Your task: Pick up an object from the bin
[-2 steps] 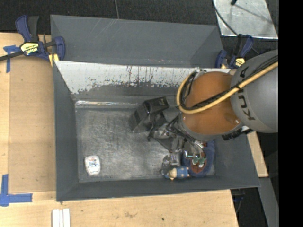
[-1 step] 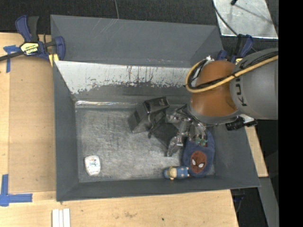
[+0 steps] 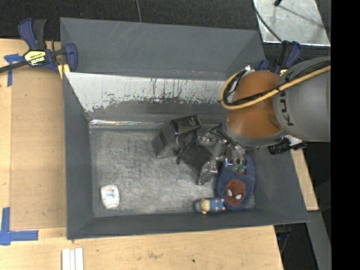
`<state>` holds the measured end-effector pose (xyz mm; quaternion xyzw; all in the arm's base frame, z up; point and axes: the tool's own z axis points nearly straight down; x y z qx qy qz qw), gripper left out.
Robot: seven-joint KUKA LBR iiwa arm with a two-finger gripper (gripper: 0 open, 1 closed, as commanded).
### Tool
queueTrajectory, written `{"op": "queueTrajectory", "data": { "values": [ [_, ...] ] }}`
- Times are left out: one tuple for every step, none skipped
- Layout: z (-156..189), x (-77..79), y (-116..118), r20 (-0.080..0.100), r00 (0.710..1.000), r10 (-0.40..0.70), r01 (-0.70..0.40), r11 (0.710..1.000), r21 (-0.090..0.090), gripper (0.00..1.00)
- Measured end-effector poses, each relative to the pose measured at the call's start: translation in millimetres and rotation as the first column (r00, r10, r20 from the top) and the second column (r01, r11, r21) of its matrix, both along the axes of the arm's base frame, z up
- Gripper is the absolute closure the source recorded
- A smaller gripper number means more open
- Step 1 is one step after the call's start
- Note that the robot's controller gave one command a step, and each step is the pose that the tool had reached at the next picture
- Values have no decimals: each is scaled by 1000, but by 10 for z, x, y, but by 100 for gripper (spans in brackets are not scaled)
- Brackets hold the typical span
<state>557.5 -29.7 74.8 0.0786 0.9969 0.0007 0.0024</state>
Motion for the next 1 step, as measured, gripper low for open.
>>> {"op": "queueTrajectory", "data": {
  "values": [
    [12, 12, -2, 2, 1000, 1, -1, 1000, -1, 0]
  ]
}}
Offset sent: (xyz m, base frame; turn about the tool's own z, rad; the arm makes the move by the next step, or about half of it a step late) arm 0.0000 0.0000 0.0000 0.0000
